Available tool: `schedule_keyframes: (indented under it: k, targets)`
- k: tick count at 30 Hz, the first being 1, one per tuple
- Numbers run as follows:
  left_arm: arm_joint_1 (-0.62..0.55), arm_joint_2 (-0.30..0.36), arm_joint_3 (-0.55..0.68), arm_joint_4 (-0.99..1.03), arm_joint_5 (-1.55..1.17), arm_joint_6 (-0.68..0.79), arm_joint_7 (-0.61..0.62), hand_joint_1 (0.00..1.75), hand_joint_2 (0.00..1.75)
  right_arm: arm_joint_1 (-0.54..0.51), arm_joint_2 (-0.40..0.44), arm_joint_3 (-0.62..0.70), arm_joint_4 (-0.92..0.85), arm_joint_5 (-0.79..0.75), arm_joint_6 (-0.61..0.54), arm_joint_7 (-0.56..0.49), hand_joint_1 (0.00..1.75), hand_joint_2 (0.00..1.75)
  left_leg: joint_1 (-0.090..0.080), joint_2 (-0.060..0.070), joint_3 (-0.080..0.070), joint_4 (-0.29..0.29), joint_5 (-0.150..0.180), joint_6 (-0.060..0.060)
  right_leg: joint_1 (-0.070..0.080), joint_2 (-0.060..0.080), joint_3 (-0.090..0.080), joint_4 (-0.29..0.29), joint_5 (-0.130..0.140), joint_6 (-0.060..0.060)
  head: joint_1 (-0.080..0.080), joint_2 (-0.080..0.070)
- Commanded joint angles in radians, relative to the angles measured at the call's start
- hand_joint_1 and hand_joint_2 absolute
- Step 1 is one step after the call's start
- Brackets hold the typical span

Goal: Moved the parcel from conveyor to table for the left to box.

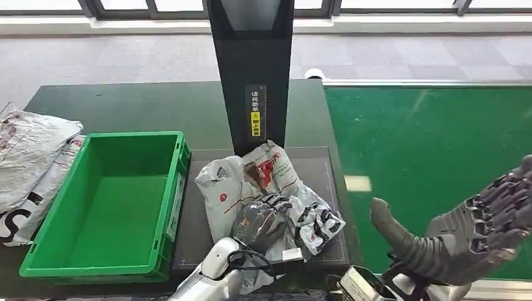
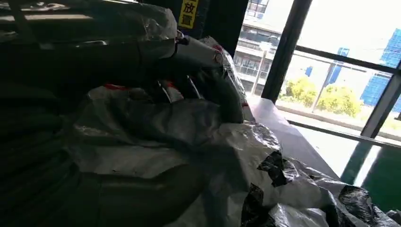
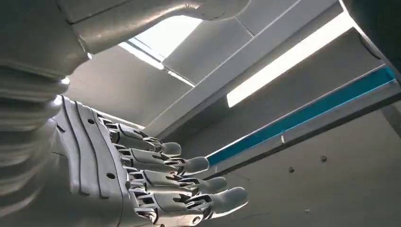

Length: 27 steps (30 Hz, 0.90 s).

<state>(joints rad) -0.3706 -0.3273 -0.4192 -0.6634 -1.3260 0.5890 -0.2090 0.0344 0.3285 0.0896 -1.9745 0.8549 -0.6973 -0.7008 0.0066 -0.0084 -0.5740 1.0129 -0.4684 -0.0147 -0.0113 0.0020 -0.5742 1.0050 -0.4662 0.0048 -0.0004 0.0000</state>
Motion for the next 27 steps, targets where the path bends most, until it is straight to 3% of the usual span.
schedule_keyframes:
  k: [1,11,14,15,18,19,21,22,24,27]
  targets:
    - [-0.056,0.006,0.043,0.110,-0.040,-0.038,0.043,1.75,1.75,-0.089,0.021,0.019,0.053,-0.009,-0.001,0.003,0.00,1.75,0.000,0.004,0.000,0.000,0.000,0.000,0.000,0.003,-0.001,0.000,0.001,0.000,0.000,0.000]
    - [-0.080,0.024,0.019,0.161,-0.184,-0.125,0.202,1.75,1.75,-0.113,0.021,0.012,0.093,-0.015,-0.001,0.003,0.00,1.75,0.000,0.006,0.001,-0.003,0.001,0.000,0.000,0.005,0.000,-0.002,0.003,-0.001,0.000,0.000]
    - [-0.089,0.054,-0.040,0.105,-0.245,0.042,0.326,1.75,1.75,-0.111,0.021,0.004,0.086,-0.011,-0.001,0.003,0.00,1.75,0.000,0.004,0.001,-0.001,0.000,0.000,0.000,0.003,0.000,-0.001,0.001,0.000,0.000,0.000]
    - [-0.096,0.079,-0.072,0.074,-0.245,0.105,0.366,1.75,1.75,-0.109,0.021,0.004,0.083,-0.010,-0.001,0.003,0.00,1.75,0.000,0.004,0.001,-0.002,0.001,0.000,0.000,0.004,0.000,-0.001,0.002,0.000,0.000,0.000]
    - [-0.067,0.291,-0.269,-0.415,-0.245,0.109,0.633,1.75,1.75,-0.103,0.021,0.004,0.080,-0.002,-0.001,0.003,0.00,1.75,0.000,0.006,0.000,-0.001,0.001,0.000,0.000,0.006,-0.002,-0.001,0.003,-0.001,0.000,0.000]
    - [-0.104,0.372,-0.284,-0.542,-0.245,0.109,0.691,1.75,1.75,-0.102,0.021,0.007,0.082,0.000,-0.001,0.003,0.00,1.75,0.000,0.007,-0.002,0.000,0.001,-0.001,0.000,0.007,-0.005,0.001,0.003,-0.001,0.000,0.000]
    - [-0.104,0.372,-0.284,-0.542,-0.245,0.109,0.691,1.75,1.75,-0.102,0.021,0.007,0.082,0.000,-0.001,0.003,0.00,1.75,0.001,0.007,-0.004,0.001,0.001,-0.002,0.001,0.006,-0.007,0.003,0.003,-0.003,0.000,0.000]
    - [-0.121,0.474,-0.291,-0.686,-0.245,0.109,0.752,1.75,1.75,-0.105,0.021,0.008,0.085,0.000,-0.001,0.003,0.00,1.75,0.001,0.004,-0.003,0.001,0.002,-0.003,0.002,0.003,-0.005,0.002,0.003,-0.003,0.000,0.000]
    - [-0.167,0.590,-0.270,-0.830,-0.245,0.109,0.808,1.75,1.75,-0.104,0.021,0.013,0.088,0.001,-0.001,0.003,0.00,1.75,0.001,0.006,-0.003,0.001,0.002,-0.004,0.003,0.005,-0.006,0.003,0.003,-0.004,0.000,0.000]
    - [-0.167,0.590,-0.270,-0.830,-0.245,0.109,0.808,1.75,1.75,-0.104,0.021,0.013,0.088,0.001,-0.001,0.003,0.00,1.75,0.003,0.006,-0.005,0.001,0.004,-0.006,0.004,0.005,-0.008,0.005,0.003,-0.004,0.000,0.000]
